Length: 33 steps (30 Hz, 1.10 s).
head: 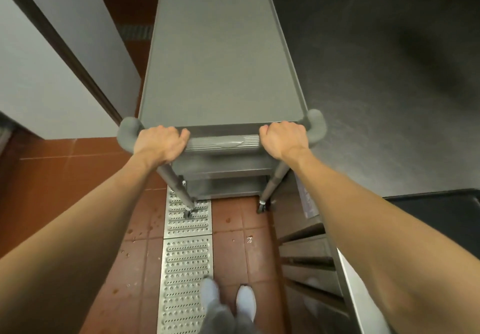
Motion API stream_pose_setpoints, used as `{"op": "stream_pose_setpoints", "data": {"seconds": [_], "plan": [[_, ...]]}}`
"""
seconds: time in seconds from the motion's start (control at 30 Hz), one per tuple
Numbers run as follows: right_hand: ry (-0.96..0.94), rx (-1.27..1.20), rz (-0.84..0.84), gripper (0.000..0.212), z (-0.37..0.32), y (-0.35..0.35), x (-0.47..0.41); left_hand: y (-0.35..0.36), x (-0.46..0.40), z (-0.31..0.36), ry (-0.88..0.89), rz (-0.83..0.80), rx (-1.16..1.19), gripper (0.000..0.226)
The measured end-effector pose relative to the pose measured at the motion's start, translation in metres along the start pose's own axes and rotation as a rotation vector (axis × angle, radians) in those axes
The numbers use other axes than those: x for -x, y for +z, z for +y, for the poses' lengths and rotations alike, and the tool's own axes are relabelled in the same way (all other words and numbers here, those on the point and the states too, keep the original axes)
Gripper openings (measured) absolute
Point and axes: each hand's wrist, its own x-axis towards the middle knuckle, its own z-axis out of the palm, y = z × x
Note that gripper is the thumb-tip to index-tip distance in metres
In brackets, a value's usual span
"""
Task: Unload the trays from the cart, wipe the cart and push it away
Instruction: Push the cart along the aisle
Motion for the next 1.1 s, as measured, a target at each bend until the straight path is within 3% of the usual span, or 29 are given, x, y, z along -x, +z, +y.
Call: {"op": "stream_pose_setpoints", "data": {"seconds": [0.27,0.5,0.63,0.87,1.1], "plan": [[0.035,0.029,0.171,0.045,-0.012,0.011,0.026,0.006,0.024,-0.010,0.011,0.066,-0.017,0.045],[0.058,0.050,0.191,0.038,-0.059,0.019,0.080,0.015,0.071,-0.055,0.116,0.052,-0.013,0.033],[0.071,0.087,0.175,0.039,-0.101,0.025,0.135,0.023,0.127,-0.090,0.165,0.068,-0.002,0.038],[0.114,0.153,0.187,0.041,-0.206,0.034,0.240,0.038,0.227,-0.182,0.326,0.094,-0.086,0.033],[0.078,0.128,0.156,0.035,-0.347,0.034,0.344,0.045,0.319,-0.302,0.264,-0.020,-0.058,0.032]]}}
